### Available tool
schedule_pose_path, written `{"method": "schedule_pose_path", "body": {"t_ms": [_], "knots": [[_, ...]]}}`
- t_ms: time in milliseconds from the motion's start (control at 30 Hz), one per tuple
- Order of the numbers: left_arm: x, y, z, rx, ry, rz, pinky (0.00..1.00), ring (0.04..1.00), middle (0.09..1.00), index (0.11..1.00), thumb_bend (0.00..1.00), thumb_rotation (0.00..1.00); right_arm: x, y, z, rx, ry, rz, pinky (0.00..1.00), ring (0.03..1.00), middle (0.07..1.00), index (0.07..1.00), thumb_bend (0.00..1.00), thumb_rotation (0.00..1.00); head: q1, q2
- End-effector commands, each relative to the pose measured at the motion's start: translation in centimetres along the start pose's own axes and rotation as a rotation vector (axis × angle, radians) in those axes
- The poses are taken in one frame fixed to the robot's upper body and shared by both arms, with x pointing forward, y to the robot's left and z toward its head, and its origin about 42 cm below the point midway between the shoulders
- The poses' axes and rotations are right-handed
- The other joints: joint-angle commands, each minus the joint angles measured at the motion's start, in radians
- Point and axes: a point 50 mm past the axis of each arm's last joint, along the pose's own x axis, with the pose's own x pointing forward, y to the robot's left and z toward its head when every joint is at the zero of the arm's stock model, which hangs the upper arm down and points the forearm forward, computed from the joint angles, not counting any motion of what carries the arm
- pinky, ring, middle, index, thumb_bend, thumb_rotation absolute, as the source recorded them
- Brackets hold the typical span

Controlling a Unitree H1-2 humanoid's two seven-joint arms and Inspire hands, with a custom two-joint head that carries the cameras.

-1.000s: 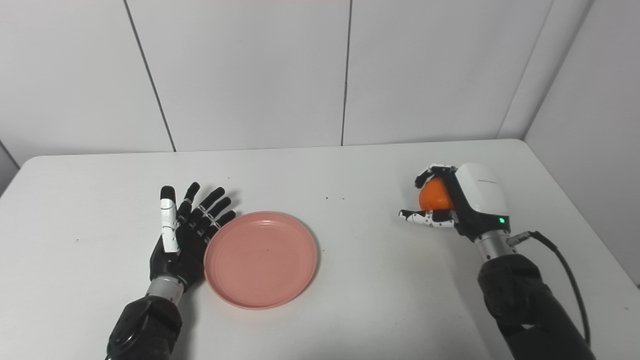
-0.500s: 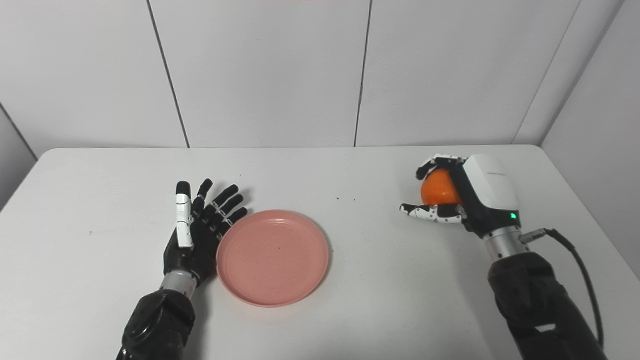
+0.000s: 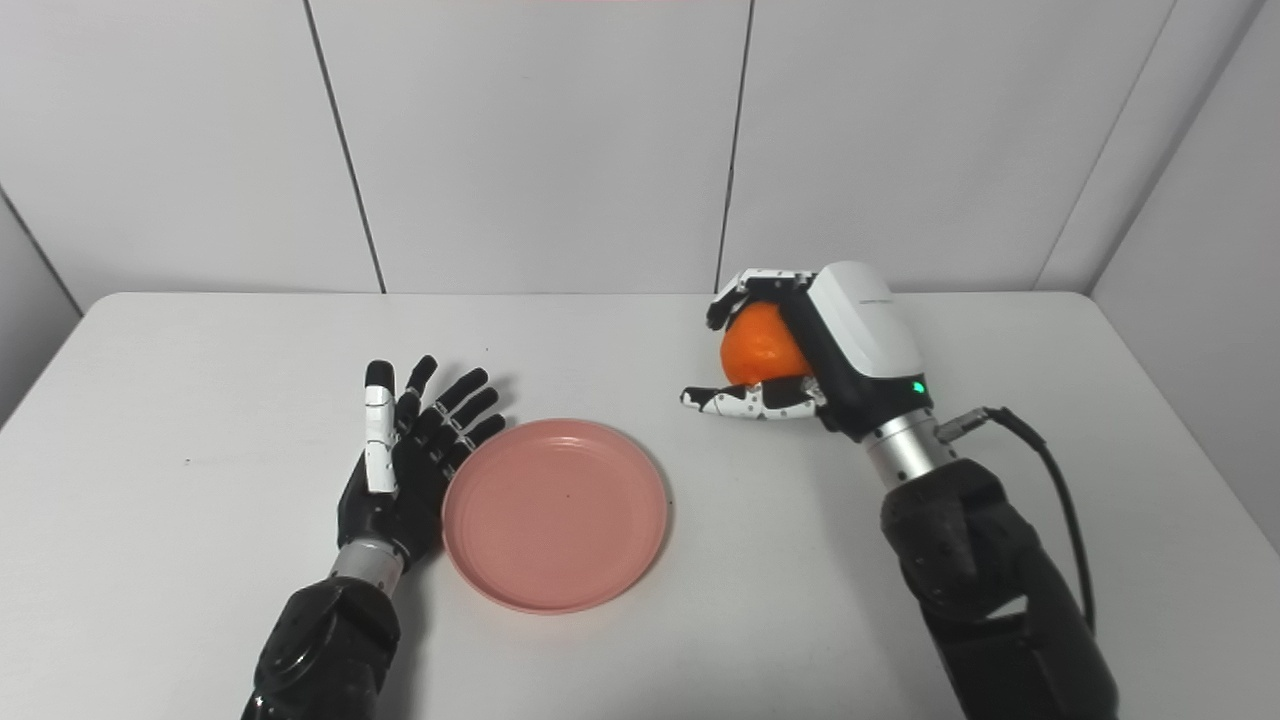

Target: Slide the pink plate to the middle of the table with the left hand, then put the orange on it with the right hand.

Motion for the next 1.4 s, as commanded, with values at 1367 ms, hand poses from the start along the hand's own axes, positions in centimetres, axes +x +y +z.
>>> {"method": "schedule_pose_path", "body": {"t_ms": [1367], "knots": [[-0.8, 0.4, -2.4, -0.028, 0.103, 0.077, 0.74, 0.806, 0.81, 0.973, 0.71, 0.88, 1.0, 10.7, 7.9, 0.115, -0.153, 0.195, 0.13, 0.18, 0.257, 0.471, 0.5, 0.16, 0.062, 0.033]]}}
